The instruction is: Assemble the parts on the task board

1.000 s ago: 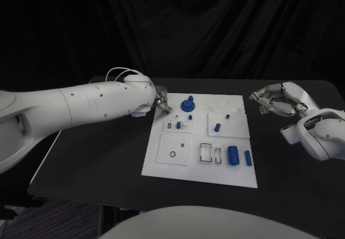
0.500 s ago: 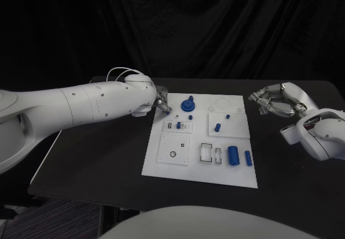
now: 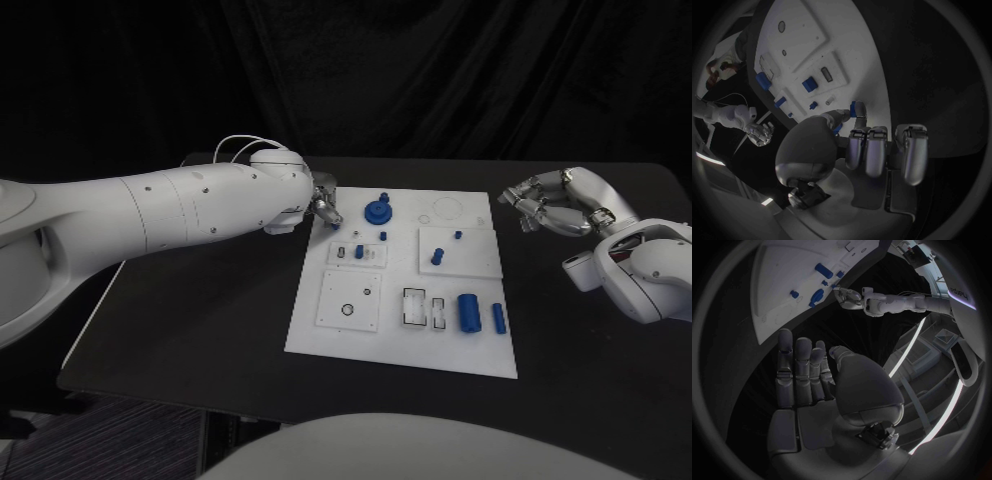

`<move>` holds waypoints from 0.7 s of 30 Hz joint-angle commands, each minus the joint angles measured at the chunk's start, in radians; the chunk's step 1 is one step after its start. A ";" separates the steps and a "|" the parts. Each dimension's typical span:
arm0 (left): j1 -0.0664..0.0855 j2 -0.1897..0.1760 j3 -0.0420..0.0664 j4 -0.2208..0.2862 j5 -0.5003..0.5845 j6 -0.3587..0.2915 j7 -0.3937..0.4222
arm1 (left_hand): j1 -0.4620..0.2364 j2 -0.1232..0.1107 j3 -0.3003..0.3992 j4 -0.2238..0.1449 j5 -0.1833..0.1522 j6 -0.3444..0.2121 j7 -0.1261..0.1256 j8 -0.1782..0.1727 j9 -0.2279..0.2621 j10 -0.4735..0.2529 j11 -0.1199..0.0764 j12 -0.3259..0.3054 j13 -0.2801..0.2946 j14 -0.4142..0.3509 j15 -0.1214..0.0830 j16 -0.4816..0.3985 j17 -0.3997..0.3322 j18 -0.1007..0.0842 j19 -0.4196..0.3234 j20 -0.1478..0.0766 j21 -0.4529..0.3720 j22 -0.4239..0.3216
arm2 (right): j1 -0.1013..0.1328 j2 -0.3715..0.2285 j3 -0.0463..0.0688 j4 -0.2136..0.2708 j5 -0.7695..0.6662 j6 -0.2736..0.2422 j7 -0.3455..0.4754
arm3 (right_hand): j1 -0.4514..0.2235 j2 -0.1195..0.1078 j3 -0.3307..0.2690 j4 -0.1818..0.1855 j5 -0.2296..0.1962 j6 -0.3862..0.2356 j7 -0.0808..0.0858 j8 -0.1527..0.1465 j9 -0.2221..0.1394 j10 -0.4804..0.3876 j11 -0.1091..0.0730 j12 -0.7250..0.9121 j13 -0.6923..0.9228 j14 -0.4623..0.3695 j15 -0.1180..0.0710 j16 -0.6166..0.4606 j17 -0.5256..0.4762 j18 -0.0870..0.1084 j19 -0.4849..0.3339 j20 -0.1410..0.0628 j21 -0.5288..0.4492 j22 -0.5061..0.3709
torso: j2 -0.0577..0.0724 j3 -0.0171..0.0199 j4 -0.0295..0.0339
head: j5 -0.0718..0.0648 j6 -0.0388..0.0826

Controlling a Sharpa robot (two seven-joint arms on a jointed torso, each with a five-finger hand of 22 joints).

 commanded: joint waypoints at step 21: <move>-0.003 -0.148 0.001 0.203 0.135 -0.263 0.055 | -0.056 -0.002 0.050 -0.057 -0.123 0.016 -0.001 -0.027 -0.006 0.105 0.000 0.003 0.263 0.104 -0.004 0.003 0.263 0.012 0.069 -0.002 -0.017 0.239 | -0.006 -0.011 0.001 0.003 -0.002 0.009 -0.032 | 0.008 0.001 0.006 0.004 0.002 0.004 -0.003 0.000 -0.001 0.003 0.000 0.003 -0.004 0.004 0.001 0.000 -0.004 0.011 0.007 -0.003 -0.004 0.001 | 0.001 0.0011 0.0000 | -0.004 0.000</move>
